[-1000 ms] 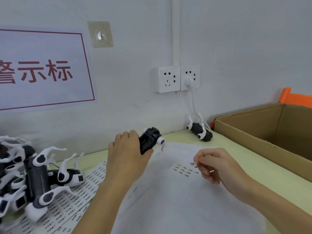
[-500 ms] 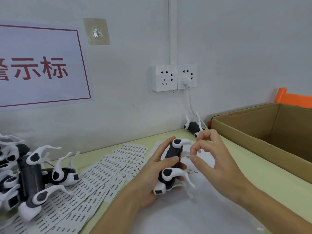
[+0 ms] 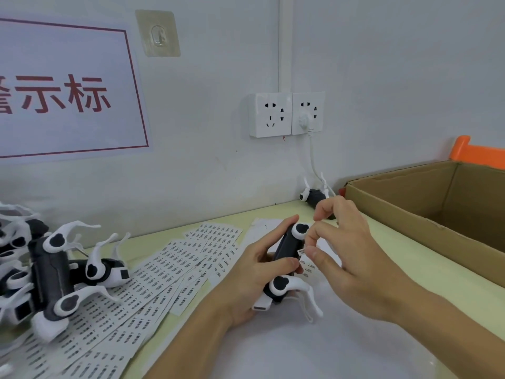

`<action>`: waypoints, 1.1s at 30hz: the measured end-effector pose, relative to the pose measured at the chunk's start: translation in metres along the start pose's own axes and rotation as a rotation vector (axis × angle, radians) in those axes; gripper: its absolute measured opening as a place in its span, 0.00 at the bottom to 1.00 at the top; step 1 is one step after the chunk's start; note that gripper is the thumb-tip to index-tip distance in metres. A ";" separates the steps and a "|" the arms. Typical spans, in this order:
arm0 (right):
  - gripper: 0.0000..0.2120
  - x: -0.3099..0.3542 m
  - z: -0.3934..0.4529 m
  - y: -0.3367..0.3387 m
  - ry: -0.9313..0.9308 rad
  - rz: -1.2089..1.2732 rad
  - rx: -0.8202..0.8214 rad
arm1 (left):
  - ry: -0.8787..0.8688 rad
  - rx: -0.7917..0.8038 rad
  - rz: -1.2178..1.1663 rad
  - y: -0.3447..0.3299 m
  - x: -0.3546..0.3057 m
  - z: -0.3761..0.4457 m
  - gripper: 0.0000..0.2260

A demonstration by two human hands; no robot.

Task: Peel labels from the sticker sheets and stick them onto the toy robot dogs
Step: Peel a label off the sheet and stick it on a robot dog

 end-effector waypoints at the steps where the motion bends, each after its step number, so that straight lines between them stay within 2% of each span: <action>1: 0.06 0.001 0.000 0.000 0.010 -0.023 0.002 | -0.002 -0.004 0.008 0.000 0.000 0.000 0.28; 6: 0.06 0.005 -0.001 0.000 0.072 -0.169 -0.021 | 0.003 -0.008 0.023 -0.001 0.000 0.001 0.27; 11: 0.11 0.009 0.001 0.001 0.124 -0.338 -0.049 | 0.011 -0.004 0.013 -0.002 0.000 0.000 0.27; 15: 0.11 0.012 0.001 0.002 0.152 -0.414 -0.079 | 0.022 0.014 -0.021 -0.003 0.000 -0.002 0.28; 24: 0.07 0.015 0.001 0.001 0.195 -0.446 -0.106 | 0.028 0.012 -0.052 -0.003 0.000 -0.002 0.30; 33: 0.12 0.022 0.002 0.002 0.245 -0.495 -0.167 | 0.018 0.000 -0.007 -0.006 -0.003 -0.002 0.27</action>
Point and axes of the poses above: each hand's wrist, its own z-axis towards the middle knuckle, its own y-axis out of the back of the hand, x = y × z, the point moved 8 cm from there along z, towards the middle knuckle, and after that the axes turned 4 degrees about -x, right-handed, at the moved point
